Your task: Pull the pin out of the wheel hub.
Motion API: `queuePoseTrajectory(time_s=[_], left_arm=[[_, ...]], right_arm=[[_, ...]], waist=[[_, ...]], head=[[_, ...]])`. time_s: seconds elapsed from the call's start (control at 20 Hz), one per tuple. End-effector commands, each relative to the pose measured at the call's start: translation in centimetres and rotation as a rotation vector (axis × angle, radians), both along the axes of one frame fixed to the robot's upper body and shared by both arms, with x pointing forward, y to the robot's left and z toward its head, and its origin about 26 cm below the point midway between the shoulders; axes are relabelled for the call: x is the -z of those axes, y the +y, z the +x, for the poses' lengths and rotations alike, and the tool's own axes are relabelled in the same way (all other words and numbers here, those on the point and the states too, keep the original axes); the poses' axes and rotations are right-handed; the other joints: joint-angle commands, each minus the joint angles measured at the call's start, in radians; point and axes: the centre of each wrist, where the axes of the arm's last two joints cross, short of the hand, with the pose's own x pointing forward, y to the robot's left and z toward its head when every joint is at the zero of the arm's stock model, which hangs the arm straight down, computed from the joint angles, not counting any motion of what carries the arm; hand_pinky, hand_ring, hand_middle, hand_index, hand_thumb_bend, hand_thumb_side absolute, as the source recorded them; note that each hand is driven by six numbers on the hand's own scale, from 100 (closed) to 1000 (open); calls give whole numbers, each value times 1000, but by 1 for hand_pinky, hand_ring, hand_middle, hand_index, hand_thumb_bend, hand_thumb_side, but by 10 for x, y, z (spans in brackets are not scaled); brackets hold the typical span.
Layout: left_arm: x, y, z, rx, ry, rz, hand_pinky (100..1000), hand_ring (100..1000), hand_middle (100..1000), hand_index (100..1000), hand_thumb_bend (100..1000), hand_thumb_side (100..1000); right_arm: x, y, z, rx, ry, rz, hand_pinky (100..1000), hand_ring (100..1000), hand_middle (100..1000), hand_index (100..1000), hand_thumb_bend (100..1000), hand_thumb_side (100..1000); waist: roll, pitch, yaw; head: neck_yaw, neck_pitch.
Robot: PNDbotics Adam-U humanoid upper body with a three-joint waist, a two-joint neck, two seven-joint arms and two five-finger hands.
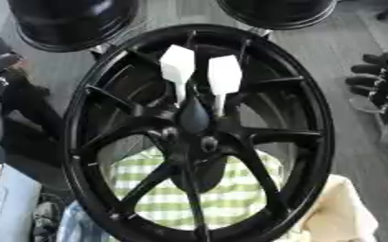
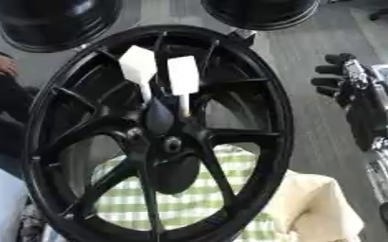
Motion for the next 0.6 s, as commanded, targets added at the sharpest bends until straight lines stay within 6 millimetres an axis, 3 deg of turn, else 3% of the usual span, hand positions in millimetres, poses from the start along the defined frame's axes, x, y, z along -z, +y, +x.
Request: queuePoseTrajectory(time_s=[0.05, 0.6], left_arm=[[-8, 6, -2, -15, -23, 19, 745, 752, 692, 735, 100, 831], [-3, 18, -5, -53, -1, 50, 744, 753, 693, 735, 100, 833]], right_arm=[[-24, -5, -1, -5, -63, -24, 838, 766, 747, 865, 100, 789], [-132, 4, -15, -187, -328, -255, 853, 810, 790, 891, 100, 687]], waist=[[-6, -32, -1], [-33, -47, -29]], head=[[10, 0], [20, 27]])
